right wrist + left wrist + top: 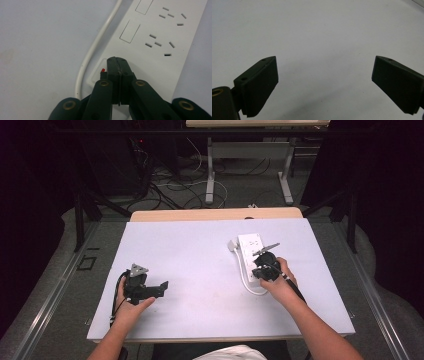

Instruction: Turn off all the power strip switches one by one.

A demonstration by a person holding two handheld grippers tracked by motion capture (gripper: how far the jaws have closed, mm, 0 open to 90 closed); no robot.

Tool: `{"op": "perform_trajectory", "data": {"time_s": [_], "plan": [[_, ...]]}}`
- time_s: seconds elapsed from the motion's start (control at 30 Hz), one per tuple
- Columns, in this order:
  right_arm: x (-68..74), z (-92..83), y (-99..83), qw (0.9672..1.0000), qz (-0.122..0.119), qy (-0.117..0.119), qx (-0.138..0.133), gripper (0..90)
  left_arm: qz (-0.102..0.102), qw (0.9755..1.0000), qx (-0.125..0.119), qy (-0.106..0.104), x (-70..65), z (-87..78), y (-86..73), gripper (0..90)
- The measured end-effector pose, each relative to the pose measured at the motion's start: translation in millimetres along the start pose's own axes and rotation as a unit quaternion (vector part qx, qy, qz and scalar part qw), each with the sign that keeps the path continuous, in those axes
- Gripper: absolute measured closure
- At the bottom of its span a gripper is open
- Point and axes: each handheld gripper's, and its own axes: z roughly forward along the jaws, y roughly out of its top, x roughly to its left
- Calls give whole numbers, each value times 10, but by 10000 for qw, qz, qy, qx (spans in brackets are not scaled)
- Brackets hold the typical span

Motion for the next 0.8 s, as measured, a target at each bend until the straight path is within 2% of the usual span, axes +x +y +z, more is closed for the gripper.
{"op": "perform_trajectory", "data": {"time_s": [0.13, 0.3, 0.57, 0.6, 0.63, 0.73, 0.8], "plan": [[49, 3, 13, 9997, -195, -136, 53, 900, 11, 10000, 29, -10, 5, -6, 2, 69], [67, 6, 29, 9993, -270, -209, 116, 900, 17, 10000, 16, -5, 3, -6, 2, 69], [65, 13, 46, 9994, -240, -160, 186, 900, 23, 10000, 32, -11, 6, -8, 2, 69], [62, 27, 41, 9995, -273, -147, 87, 900, 24, 10000, 33, -10, 5, -7, 2, 69], [63, 15, 49, 9991, -327, -172, 215, 900, 20, 10000, 34, -12, 4, -7, 2, 69], [64, 19, 46, 9992, -316, -151, 197, 900, 27, 10000, 9, 4, 3, -3, -1, 69], [80, 22, 43, 9990, -289, -243, 218, 900, 38, 10000, 17, 3, 4, -5, -1, 69]]}}
